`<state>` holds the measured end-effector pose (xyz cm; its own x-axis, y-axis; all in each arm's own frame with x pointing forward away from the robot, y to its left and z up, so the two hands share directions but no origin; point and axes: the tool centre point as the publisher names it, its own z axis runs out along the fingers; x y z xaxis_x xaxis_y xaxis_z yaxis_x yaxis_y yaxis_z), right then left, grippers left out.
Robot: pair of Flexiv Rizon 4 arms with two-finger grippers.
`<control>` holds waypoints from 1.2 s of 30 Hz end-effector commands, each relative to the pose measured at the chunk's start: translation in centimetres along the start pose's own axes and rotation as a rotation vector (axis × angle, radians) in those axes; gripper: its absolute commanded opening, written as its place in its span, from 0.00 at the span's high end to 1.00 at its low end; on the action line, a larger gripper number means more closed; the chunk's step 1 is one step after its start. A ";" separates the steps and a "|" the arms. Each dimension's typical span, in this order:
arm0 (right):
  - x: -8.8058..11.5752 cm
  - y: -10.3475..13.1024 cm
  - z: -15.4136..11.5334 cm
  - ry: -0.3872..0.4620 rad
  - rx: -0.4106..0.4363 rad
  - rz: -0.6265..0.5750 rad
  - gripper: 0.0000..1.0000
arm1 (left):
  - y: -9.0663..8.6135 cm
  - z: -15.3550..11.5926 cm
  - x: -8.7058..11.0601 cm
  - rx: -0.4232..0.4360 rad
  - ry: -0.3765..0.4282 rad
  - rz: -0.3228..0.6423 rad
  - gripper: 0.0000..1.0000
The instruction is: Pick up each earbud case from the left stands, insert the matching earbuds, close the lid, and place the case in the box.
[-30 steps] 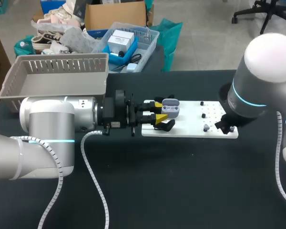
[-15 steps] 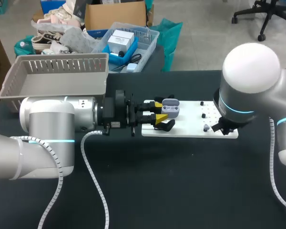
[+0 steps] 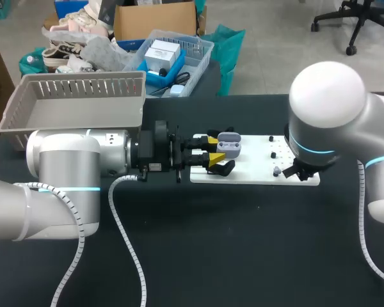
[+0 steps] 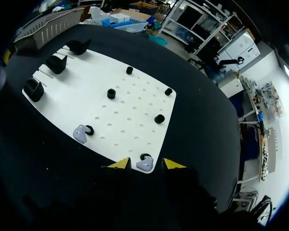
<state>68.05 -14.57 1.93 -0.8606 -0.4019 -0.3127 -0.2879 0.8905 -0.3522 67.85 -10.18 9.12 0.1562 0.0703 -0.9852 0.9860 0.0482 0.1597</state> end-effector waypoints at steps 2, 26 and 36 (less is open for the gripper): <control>-0.1 0.1 0.4 0.000 0.009 0.002 0.62 | 0.0 0.0 0.1 0.000 -0.002 0.001 1.00; -0.1 -0.1 0.7 0.007 0.023 0.002 0.75 | 0.0 0.0 0.1 0.000 -0.002 0.001 1.00; -0.1 -0.2 0.7 0.010 0.027 0.008 0.84 | 0.0 0.0 0.1 0.000 -0.002 0.001 1.00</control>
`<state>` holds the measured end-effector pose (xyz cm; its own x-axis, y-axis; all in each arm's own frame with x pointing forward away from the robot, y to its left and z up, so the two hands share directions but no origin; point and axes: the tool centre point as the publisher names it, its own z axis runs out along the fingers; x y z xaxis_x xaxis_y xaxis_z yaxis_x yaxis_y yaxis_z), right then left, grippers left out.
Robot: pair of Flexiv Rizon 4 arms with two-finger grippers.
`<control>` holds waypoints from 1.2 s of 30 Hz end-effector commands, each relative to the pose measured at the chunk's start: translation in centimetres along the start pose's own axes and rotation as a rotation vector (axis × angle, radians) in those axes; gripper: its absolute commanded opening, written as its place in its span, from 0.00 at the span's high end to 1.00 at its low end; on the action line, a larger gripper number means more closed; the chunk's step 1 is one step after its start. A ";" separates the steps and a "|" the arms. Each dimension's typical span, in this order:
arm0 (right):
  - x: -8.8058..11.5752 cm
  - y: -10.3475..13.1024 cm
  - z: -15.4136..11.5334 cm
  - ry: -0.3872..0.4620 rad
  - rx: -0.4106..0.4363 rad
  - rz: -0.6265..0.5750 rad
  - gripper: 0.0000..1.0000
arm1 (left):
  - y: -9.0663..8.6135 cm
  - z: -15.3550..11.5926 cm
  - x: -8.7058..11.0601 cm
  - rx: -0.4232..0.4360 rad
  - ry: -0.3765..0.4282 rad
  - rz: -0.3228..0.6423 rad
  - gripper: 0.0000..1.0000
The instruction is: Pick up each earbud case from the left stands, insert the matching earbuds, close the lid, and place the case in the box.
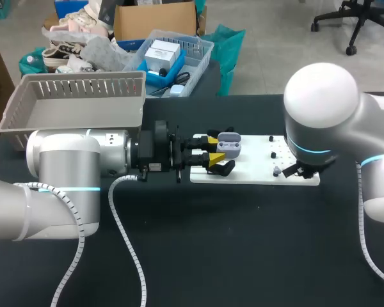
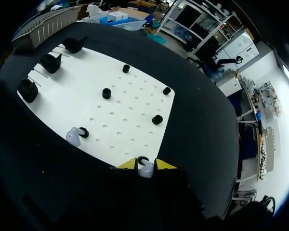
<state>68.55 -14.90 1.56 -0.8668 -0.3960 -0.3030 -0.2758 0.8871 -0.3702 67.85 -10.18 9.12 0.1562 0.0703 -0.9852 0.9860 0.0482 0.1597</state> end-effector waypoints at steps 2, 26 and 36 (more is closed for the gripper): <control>0.1 0.1 0.1 0.000 0.006 0.006 0.82 | 0.0 0.0 0.1 0.000 -0.002 0.001 1.00; 0.4 0.0 0.1 0.004 0.008 0.018 0.70 | 0.0 0.0 0.1 0.000 -0.002 0.001 1.00; 0.5 -0.2 -0.2 0.001 0.013 0.022 0.71 | 0.0 0.0 0.1 0.000 -0.002 0.001 1.00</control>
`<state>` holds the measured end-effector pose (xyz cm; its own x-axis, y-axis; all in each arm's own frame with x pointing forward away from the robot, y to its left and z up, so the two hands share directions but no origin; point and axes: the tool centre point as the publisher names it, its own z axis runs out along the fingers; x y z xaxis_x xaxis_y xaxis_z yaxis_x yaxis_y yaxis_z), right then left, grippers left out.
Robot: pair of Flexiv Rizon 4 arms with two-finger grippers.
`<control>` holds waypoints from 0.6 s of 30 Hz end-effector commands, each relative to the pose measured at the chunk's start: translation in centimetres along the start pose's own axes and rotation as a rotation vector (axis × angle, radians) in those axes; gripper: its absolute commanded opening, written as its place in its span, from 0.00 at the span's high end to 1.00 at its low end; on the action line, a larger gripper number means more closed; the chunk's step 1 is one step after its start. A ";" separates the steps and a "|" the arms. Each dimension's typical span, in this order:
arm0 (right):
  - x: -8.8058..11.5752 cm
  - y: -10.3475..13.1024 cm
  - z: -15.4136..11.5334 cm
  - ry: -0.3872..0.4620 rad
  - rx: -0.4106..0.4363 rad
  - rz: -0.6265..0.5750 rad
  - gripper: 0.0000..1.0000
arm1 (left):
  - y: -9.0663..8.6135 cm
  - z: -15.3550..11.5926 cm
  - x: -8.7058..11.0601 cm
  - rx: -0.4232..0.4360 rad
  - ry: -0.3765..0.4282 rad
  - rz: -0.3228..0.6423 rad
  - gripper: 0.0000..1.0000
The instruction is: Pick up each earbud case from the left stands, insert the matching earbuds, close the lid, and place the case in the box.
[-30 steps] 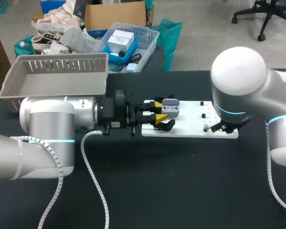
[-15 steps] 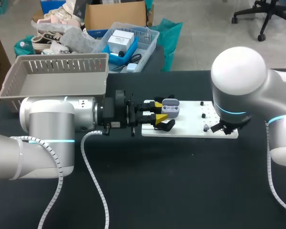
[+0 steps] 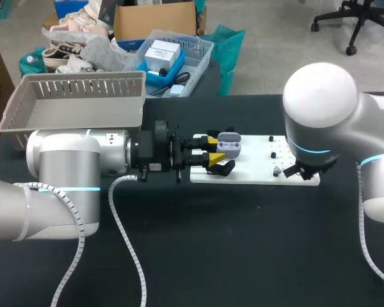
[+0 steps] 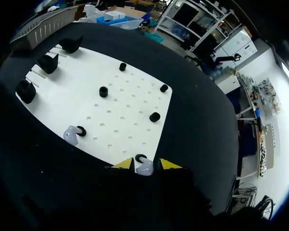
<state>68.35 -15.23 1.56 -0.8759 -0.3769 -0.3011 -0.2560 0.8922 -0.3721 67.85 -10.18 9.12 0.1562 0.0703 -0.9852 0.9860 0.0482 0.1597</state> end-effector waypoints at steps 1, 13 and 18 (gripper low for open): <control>0.2 0.0 -0.3 -0.010 0.004 0.004 0.71 | 0.0 0.0 0.1 0.000 -0.002 0.001 1.00; 0.2 0.1 -0.2 -0.008 0.002 0.003 0.72 | 0.0 0.0 0.1 0.000 -0.002 0.001 1.00; 0.2 0.1 -0.1 -0.006 0.002 0.002 0.73 | 0.0 0.0 0.1 0.000 -0.002 0.001 1.00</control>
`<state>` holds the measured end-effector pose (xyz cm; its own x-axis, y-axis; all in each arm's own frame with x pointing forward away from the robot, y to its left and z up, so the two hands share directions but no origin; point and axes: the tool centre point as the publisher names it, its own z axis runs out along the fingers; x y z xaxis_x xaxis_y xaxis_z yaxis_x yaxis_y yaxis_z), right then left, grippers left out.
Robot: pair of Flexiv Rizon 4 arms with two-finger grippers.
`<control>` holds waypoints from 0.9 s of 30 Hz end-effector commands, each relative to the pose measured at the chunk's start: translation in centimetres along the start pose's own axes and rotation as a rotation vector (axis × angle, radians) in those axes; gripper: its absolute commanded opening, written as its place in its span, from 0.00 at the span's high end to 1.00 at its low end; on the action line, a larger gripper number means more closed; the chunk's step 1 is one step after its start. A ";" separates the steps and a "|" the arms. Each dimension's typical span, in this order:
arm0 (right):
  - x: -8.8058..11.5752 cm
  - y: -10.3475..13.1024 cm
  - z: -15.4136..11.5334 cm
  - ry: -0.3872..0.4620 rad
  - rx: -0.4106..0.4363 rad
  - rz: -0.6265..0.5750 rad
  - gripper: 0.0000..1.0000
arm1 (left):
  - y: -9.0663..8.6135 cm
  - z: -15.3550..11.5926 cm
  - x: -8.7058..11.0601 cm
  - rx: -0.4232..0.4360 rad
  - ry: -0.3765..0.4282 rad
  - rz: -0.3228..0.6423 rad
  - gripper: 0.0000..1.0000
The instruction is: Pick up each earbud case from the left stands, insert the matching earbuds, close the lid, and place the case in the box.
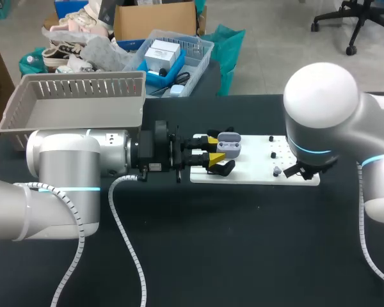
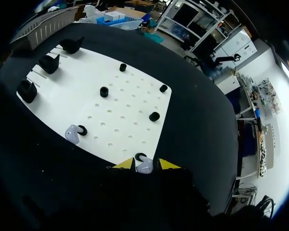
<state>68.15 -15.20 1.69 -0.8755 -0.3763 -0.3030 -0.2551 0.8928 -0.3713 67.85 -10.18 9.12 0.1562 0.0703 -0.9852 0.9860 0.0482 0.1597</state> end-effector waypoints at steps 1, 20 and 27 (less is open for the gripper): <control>0.1 0.1 0.1 -0.004 0.003 0.001 0.73 | 0.0 0.0 0.1 0.000 -0.002 0.001 1.00; 0.0 0.1 0.4 0.001 -0.001 -0.002 1.00 | 0.0 0.0 0.1 0.000 -0.002 0.001 1.00; -0.2 -0.9 -1.6 -0.020 -0.024 0.019 1.00 | 0.0 0.0 0.1 0.000 -0.002 0.001 1.00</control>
<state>68.47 -14.96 2.19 -0.8757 -0.3657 -0.3152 -0.2483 0.9011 -0.3555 67.85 -10.18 9.12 0.1562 0.0703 -0.9852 0.9860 0.0482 0.1597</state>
